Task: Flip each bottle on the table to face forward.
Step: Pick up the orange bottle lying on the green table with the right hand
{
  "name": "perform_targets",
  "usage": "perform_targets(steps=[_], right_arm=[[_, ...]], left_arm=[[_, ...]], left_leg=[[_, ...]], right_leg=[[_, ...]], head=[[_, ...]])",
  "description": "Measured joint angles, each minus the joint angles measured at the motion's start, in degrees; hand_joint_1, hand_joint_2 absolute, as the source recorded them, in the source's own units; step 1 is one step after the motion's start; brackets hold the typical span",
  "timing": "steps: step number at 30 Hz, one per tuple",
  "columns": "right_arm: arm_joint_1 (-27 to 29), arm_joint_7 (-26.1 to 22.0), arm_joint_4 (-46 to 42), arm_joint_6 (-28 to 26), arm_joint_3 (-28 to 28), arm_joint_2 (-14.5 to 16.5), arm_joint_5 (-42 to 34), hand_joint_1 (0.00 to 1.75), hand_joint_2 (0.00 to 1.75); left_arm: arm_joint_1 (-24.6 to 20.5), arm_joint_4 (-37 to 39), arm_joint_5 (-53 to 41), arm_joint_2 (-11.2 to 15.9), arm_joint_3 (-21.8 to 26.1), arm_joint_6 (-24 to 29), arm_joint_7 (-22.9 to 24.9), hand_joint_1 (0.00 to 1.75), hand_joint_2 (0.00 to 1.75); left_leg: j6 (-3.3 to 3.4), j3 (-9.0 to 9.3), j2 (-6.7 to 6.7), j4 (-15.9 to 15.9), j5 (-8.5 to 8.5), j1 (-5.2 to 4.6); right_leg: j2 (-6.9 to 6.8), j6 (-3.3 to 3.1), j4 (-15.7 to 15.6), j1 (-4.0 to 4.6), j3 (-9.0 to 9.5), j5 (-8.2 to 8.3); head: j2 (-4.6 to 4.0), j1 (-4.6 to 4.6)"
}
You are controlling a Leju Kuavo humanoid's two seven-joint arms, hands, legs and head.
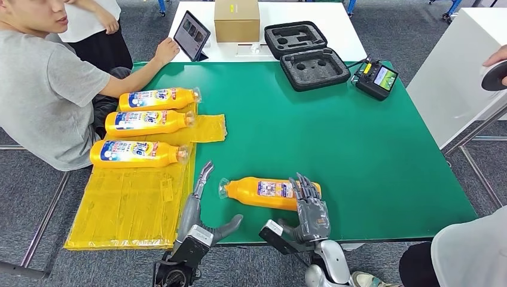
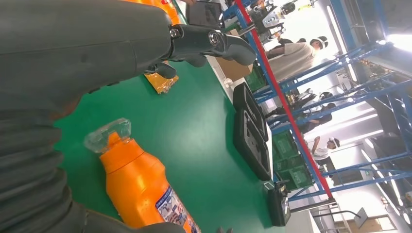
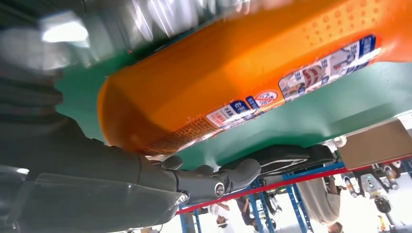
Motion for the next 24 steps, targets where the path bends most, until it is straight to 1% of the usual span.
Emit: perform_targets(steps=[7, 13, 20, 24], right_arm=[[-1.52, 0.06, 2.02, -0.05, 0.09, -0.13, 0.27, 0.0, 1.75], [-3.79, 2.32, 4.08, -0.07, 1.49, -0.51, 5.04, 0.0, 1.75], [-6.1, 3.12, 6.4, 0.19, 2.96, -0.67, 6.0, 0.0, 1.75], [-7.94, 6.1, 8.82, 2.01, 3.85, -0.83, 8.24, 0.0, 1.75]], left_arm=[[-0.07, 0.0, 0.23, 0.02, -0.21, 0.05, -0.01, 0.0, 1.75], [-1.06, 0.16, 0.78, 0.02, -0.57, -0.42, -0.01, 0.0, 1.75], [-1.49, 0.65, 0.74, 0.01, -0.72, -0.69, -0.01, 0.0, 1.75], [-1.84, 1.17, 0.58, 0.0, -0.99, -0.81, -0.01, 0.0, 1.75]], left_leg=[[0.0, 0.0, 0.0, 0.0, 0.0, 0.0], [0.01, 0.0, 0.0, 0.0, 0.01, 0.0], [0.01, 0.0, 0.01, 0.01, 0.02, 0.0], [0.01, 0.03, 0.02, 0.0, 0.02, 0.0]], right_leg=[[0.0, 0.0, 0.0, 0.0, -0.01, 0.0], [0.0, 0.0, 0.0, 0.0, 0.0, 0.01], [0.0, 0.0, 0.01, 0.0, 0.0, 0.02], [0.01, 0.0, 0.0, 0.0, 0.01, 0.01]], head=[[0.0, -0.01], [0.0, 0.01], [0.0, -0.01], [0.0, 0.01]])
